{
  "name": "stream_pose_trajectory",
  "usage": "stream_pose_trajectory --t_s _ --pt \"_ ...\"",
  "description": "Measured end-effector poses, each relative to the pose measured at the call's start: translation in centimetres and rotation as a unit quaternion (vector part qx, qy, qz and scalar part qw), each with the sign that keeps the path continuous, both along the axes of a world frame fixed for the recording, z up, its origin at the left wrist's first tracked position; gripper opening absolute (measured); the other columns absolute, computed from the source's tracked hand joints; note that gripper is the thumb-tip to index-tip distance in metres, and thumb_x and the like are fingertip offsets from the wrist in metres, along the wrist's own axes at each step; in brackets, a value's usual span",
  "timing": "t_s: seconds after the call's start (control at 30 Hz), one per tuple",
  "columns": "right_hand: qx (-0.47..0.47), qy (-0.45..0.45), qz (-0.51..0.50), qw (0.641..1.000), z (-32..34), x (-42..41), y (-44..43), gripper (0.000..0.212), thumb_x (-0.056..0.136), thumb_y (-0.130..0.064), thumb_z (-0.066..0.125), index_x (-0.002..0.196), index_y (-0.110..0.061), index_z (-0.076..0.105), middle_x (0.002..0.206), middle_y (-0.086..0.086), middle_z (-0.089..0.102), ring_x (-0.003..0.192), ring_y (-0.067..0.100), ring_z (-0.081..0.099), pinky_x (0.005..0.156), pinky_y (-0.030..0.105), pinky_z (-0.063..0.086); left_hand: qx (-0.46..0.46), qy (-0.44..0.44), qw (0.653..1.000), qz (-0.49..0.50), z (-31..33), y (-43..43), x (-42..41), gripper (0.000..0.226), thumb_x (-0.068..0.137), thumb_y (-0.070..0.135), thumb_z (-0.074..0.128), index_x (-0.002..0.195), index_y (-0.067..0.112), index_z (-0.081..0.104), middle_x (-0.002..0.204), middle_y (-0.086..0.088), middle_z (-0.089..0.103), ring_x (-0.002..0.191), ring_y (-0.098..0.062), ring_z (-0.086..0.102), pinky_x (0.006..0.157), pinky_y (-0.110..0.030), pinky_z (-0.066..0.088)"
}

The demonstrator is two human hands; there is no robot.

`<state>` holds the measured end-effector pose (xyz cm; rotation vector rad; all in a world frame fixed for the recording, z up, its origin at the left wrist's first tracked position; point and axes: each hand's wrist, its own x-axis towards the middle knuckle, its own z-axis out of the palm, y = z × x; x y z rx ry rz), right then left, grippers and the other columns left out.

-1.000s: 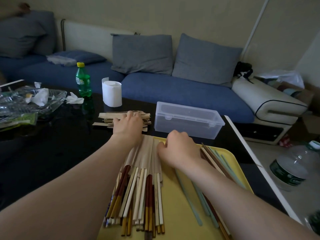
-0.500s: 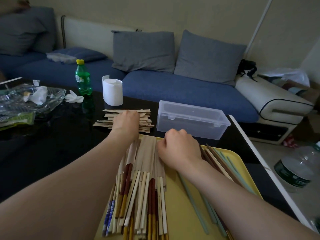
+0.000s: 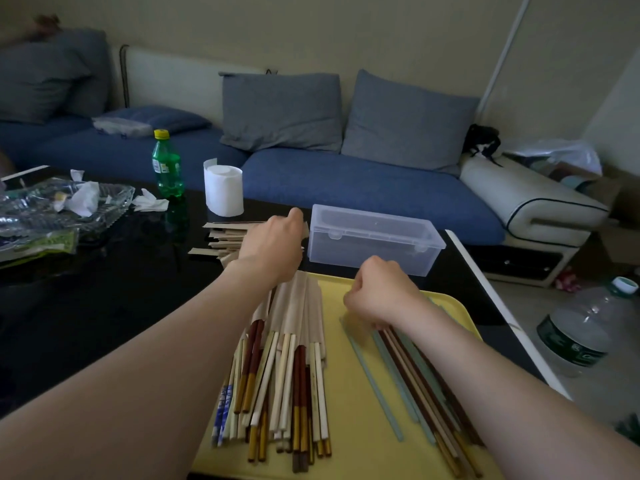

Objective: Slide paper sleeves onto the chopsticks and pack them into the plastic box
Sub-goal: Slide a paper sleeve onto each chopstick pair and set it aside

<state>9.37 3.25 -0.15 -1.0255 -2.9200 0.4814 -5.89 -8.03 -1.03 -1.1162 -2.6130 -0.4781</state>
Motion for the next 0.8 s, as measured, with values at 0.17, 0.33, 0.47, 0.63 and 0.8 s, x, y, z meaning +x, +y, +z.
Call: stream_pose_trajectory --t_s 0.17,0.33,0.47,0.63,0.8 --pt "-0.112 -0.149 0.004 0.982 1.5 2.4 -0.6 0.015 0.087 -0.013 0.082 0.092 0.0 0.077 0.073 0.01 0.08 0.066 0.024 0.081 0.074 0.036 0.069 0.062 -0.162 0.981 -0.082 0.7 0.6 1.9 0.018 0.103 0.025 0.056 0.115 0.014 0.049 0.105 -0.008 0.062 0.088 -0.025 0.059 0.07 -0.039 0.047" --pt "-0.157 -0.212 0.01 0.964 1.8 3.9 -1.9 0.019 0.093 -0.012 0.082 0.099 0.004 0.074 0.079 0.014 0.081 0.077 0.023 0.083 0.081 0.034 0.068 0.05 -0.286 0.945 -0.154 1.2 0.7 4.0 0.029 0.096 0.028 0.074 0.119 0.019 0.059 0.106 -0.004 0.066 0.078 -0.015 0.071 0.059 -0.024 0.052" --pt "-0.153 -0.155 -0.002 0.976 2.0 4.7 -1.8 0.018 0.096 -0.013 0.072 0.1 0.004 0.073 0.077 0.017 0.08 0.075 0.026 0.083 0.072 0.035 0.069 0.052 -0.364 0.913 -0.179 1.4 0.5 4.8 0.025 0.1 0.023 0.068 0.123 0.017 0.06 0.102 -0.009 0.072 0.072 -0.018 0.077 0.06 -0.023 0.058" --pt "-0.124 0.037 -0.057 0.99 3.0 5.8 0.2 0.02 0.1 -0.024 0.063 0.107 -0.005 0.061 0.091 0.017 0.076 0.058 0.029 0.079 0.066 0.044 0.069 0.072 -0.392 0.899 -0.179 1.8 0.6 5.7 0.018 0.106 0.033 0.058 0.117 0.02 0.063 0.102 -0.009 0.072 0.077 -0.017 0.07 0.059 -0.023 0.055" --pt "-0.16 -0.059 -0.051 0.984 3.1 7.0 0.8 0.019 0.102 -0.02 0.069 0.112 -0.003 0.067 0.086 0.016 0.081 0.067 0.025 0.082 0.069 0.038 0.069 0.004 -0.354 0.918 -0.178 2.2 1.2 6.2 0.029 0.112 0.032 0.045 0.121 0.014 0.065 0.106 -0.003 0.07 0.1 -0.016 0.064 0.087 -0.033 0.046"
